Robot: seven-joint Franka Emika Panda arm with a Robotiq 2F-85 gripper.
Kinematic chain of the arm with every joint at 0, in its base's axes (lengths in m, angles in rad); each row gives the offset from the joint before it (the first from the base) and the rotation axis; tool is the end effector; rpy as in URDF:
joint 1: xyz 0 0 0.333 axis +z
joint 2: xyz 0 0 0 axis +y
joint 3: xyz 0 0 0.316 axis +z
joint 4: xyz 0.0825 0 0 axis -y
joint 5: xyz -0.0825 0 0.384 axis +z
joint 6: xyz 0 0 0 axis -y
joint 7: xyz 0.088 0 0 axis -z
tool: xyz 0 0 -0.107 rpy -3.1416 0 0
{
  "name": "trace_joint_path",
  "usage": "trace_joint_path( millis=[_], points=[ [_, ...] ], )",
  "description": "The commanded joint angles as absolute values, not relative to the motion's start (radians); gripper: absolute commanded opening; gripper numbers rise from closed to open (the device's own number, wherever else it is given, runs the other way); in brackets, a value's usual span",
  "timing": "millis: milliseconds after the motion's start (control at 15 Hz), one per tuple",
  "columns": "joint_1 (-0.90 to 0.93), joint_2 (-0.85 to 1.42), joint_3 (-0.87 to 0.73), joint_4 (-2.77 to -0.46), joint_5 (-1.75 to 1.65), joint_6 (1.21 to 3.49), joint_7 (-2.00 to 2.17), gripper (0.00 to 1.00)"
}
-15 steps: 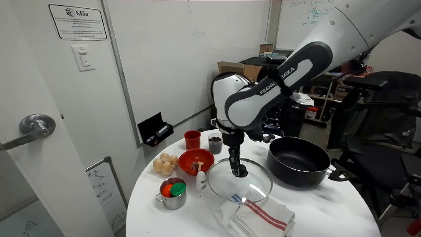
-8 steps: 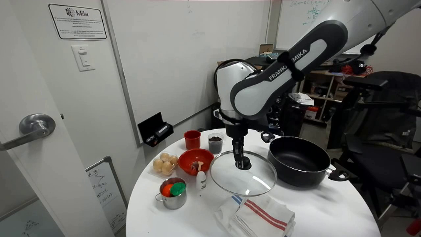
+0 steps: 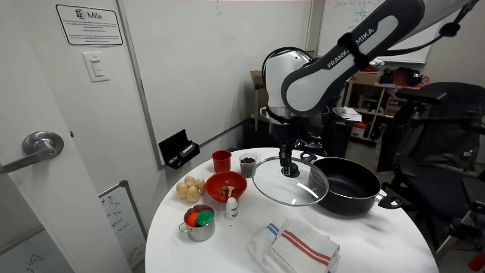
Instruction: Pick up the lid and cover the pot
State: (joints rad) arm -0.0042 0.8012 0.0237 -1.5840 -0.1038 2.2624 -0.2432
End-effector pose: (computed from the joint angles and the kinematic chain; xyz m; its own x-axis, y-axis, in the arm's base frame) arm 0.6822 0.0087 0.1542 0.9389 0.3175 -0.1330 0.3232 -0.9461 0.0228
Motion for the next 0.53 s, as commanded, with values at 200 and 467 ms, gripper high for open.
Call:
trace_joint_path(
  millis=[200, 467],
  points=[
    [-0.07, 0.685, 0.008, -1.736, -0.064, 2.295, -0.181, 0.24],
    [-0.123, 0.663, 0.004, -1.799, -0.011, 2.316, -0.165, 0.24]
  ],
)
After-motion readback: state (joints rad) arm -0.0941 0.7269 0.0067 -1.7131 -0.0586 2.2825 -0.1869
